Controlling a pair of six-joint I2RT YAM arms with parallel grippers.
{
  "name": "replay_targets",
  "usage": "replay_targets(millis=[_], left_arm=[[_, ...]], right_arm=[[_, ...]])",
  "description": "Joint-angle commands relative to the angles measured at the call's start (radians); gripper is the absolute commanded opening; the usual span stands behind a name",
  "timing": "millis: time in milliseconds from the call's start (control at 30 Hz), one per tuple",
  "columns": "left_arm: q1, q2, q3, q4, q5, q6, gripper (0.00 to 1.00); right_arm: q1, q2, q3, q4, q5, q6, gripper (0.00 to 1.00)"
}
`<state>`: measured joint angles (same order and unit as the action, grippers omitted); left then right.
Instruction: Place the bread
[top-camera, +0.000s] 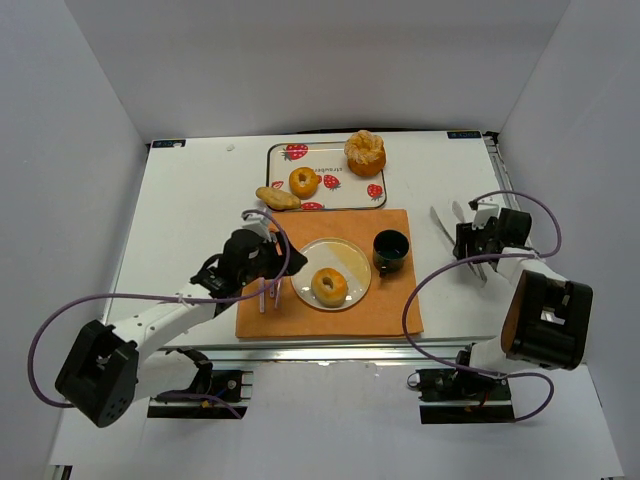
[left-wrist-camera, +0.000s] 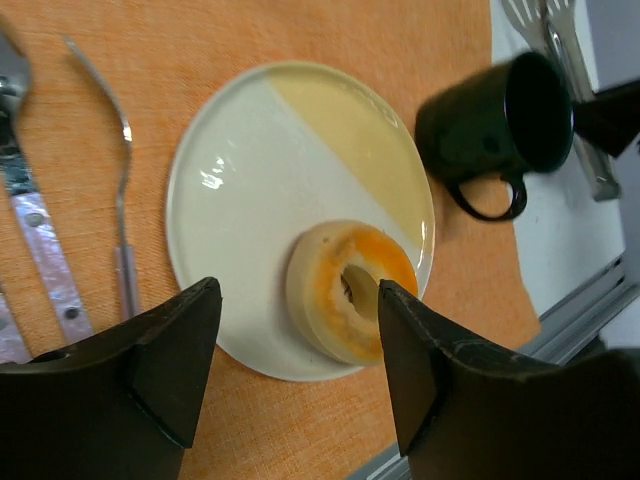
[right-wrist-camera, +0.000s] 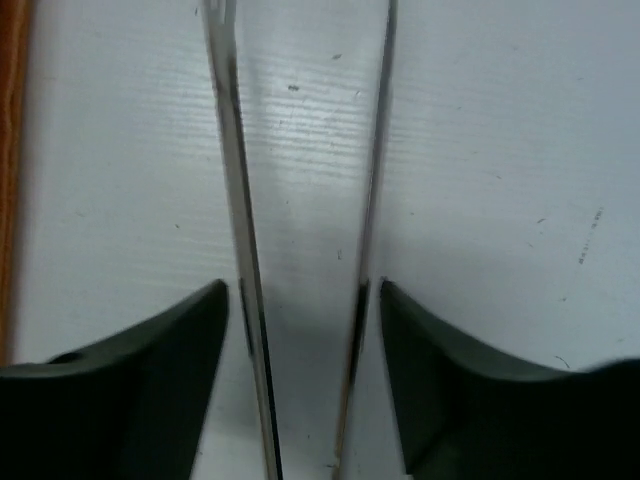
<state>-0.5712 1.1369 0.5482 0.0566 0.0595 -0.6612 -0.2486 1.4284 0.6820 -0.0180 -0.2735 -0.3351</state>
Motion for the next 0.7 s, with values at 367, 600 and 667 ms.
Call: replay_targets(millis=[367, 600, 667], left_arm=[[-0.185, 0.119, 0.078, -0.018, -0.044, 0.317, 0.71], [-0.234, 0.29, 0.183, -0.046, -0.026, 0.396, 0.69], [-0.237, 0.323, 0.219, -0.051, -0.026, 0.411, 0.69]], right_arm=[[-0.022, 0.001, 0.298, -0.187, 0.003, 0.029, 0.89], [-0.014, -0.052, 0.409, -0.211, -0.141, 0.081, 0.89], [0.0, -0.093, 0.383, -0.175, -0.175, 0.077, 0.89]])
